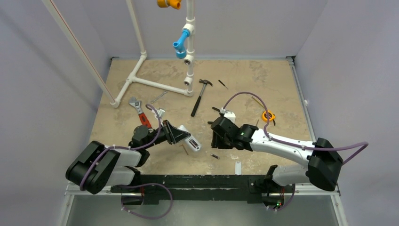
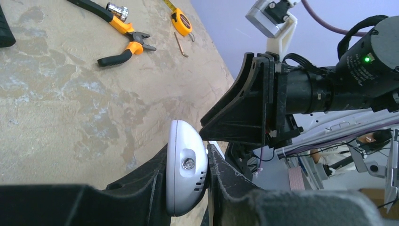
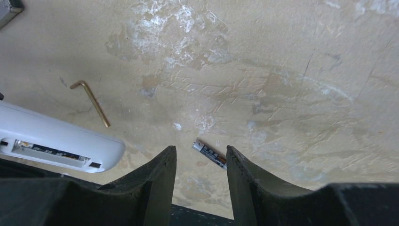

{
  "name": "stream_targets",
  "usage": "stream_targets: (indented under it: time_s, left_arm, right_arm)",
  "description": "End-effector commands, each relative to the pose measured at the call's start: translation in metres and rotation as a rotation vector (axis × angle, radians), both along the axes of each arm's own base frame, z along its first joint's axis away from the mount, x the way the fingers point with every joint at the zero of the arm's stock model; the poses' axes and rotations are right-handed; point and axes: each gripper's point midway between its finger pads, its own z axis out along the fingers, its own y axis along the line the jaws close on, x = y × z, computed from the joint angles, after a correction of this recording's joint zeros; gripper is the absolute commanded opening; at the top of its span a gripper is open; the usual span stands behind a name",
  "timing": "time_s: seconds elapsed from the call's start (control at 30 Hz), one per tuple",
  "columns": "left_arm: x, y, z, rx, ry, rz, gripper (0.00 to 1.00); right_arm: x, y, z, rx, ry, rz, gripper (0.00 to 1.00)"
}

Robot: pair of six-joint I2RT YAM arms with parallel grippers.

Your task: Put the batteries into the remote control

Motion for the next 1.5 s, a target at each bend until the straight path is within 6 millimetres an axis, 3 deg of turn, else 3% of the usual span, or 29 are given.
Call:
stream_targets:
  time_s: [0.0,0.27,0.47,0.93,1.2,1.47]
  left_arm:
    - [-0.007,-0.002,0.028,-0.085,-0.157,-0.051,0.0]
    - [-0.015,-0.004,0.037,-0.075,-0.246,-0.098,0.0]
    - [-0.018,-0.002,0.036,-0.06,-0.283,-0.097,0.0]
    - [-0.035,0.007,0.061,-0.05,-0.543,-0.1,0.0]
    - [-0.035,0.006,0.061,-0.045,-0.552,-0.11,0.0]
    - [-0.033,0.005,0.054,-0.034,-0.523,-0.106,0.0]
  right_arm:
    - [-0.009,0.017,0.006,0.168,0.097,-0.153,0.43]
    - [-0.015,0.017,0.008,0.311,0.155,-0.321,0.42]
    - [-0.027,0.032,-0.004,0.433,0.252,-0.353,0.42]
    - [-0.029,0.039,-0.01,0.44,0.281,-0.334,0.42]
    - [-0.03,0.038,-0.014,0.419,0.288,-0.328,0.42]
    - [-0.032,0.03,-0.037,0.364,0.311,-0.379,0.48]
